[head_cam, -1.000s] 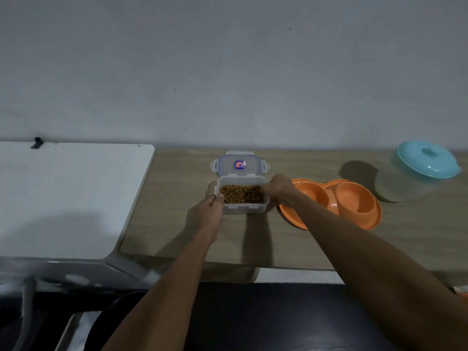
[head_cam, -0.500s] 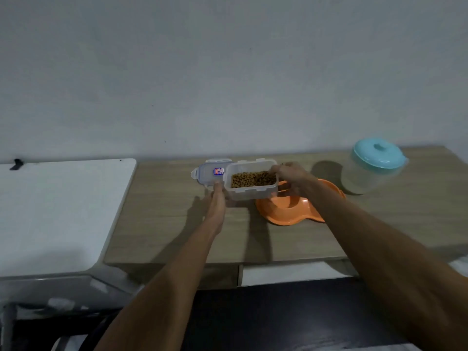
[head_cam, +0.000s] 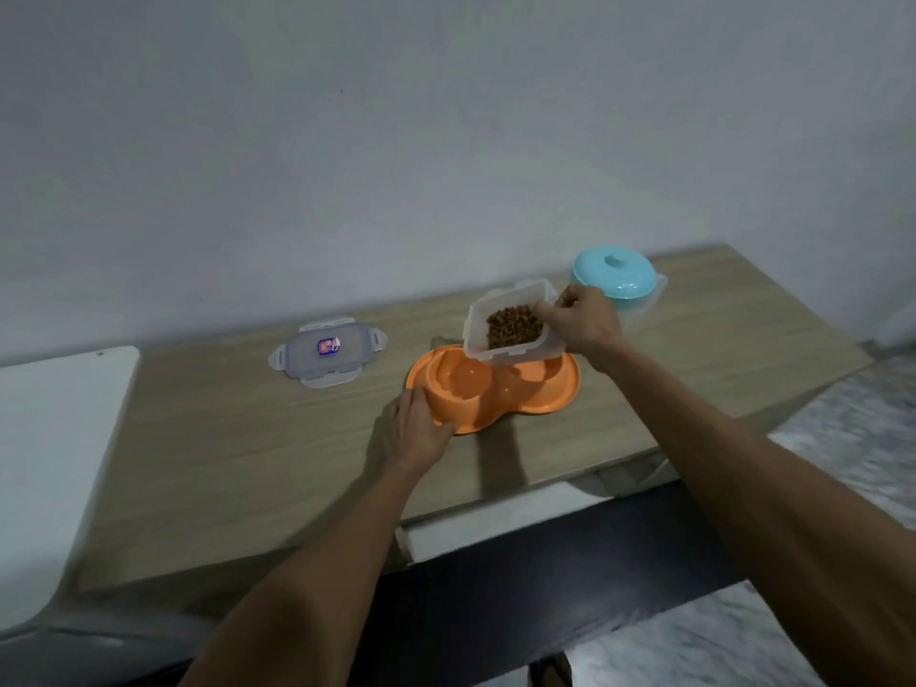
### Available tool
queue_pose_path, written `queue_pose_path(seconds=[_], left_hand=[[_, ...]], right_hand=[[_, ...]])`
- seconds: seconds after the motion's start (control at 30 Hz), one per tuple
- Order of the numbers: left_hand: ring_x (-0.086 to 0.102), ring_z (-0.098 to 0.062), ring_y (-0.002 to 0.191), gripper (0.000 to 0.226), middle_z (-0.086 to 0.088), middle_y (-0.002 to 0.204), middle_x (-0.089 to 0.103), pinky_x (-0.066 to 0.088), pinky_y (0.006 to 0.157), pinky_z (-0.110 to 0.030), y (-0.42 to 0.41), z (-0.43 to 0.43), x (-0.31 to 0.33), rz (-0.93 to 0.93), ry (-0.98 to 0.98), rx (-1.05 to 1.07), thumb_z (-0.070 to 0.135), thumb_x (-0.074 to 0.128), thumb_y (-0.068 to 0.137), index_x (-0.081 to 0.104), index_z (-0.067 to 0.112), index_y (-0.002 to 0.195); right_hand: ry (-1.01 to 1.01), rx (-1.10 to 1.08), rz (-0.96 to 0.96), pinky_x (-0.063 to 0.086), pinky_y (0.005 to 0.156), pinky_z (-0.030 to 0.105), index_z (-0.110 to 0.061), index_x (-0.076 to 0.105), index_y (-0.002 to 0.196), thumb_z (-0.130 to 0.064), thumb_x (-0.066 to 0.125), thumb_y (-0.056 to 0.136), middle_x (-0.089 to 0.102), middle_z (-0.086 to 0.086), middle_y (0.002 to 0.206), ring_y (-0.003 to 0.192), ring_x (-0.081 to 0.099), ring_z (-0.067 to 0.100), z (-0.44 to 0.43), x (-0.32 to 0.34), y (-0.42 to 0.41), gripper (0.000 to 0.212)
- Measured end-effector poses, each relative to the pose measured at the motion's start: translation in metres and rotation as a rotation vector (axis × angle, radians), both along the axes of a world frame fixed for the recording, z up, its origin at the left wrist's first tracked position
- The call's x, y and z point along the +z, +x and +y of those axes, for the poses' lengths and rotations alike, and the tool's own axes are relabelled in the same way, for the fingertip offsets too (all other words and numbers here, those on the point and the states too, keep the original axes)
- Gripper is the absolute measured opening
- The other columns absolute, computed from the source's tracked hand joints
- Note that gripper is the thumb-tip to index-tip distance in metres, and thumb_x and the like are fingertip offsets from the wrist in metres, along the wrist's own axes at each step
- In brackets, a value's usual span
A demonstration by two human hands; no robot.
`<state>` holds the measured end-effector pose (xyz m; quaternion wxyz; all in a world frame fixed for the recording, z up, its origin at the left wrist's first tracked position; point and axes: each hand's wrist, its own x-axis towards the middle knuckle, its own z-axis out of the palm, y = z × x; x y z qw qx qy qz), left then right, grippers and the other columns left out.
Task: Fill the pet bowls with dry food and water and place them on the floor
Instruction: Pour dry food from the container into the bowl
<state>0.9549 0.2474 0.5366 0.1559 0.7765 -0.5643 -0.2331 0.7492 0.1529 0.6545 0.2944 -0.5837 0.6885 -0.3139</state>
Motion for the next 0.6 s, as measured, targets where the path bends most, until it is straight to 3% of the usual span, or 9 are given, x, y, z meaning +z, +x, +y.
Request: queue_pose_path(seconds=[0.1,0.37,0.6], left_hand=[[0.040,-0.031,0.135,0.071,-0.008,0.146,0.043,0.036,0.108,-0.043,-0.001,-0.002,-0.005,-0.070,-0.015,0.017,0.044,0.069,0.084,0.041,0.013,0.141],[0.034,-0.029,0.140,0.075,-0.005,0.150,0.039,0.034,0.109,-0.044,-0.007,-0.007,-0.010,-0.068,0.005,0.072,0.040,0.071,0.083,0.036,0.015,0.144],[0.035,-0.028,0.140,0.071,-0.004,0.148,0.041,0.035,0.109,-0.045,-0.007,-0.009,-0.011,-0.065,0.002,0.084,0.037,0.073,0.081,0.040,0.017,0.141]], right_hand=[[-0.047,0.021,0.090,0.044,0.063,0.037,-0.018,0.051,0.068,-0.039,0.072,0.076,0.055,0.000,0.068,0.070,0.054,0.020,0.003,-0.004,0.001,0.030],[-0.176,0.114,0.271,0.039,0.055,0.031,-0.021,0.047,0.069,-0.049,0.071,0.073,0.059,0.003,0.079,0.070,0.056,0.022,0.009,-0.005,0.012,0.037],[-0.240,0.174,0.363,0.048,0.064,0.041,-0.019,0.049,0.075,-0.045,0.072,0.073,0.054,0.001,0.091,0.075,0.054,0.023,0.016,0.001,0.025,0.035]])
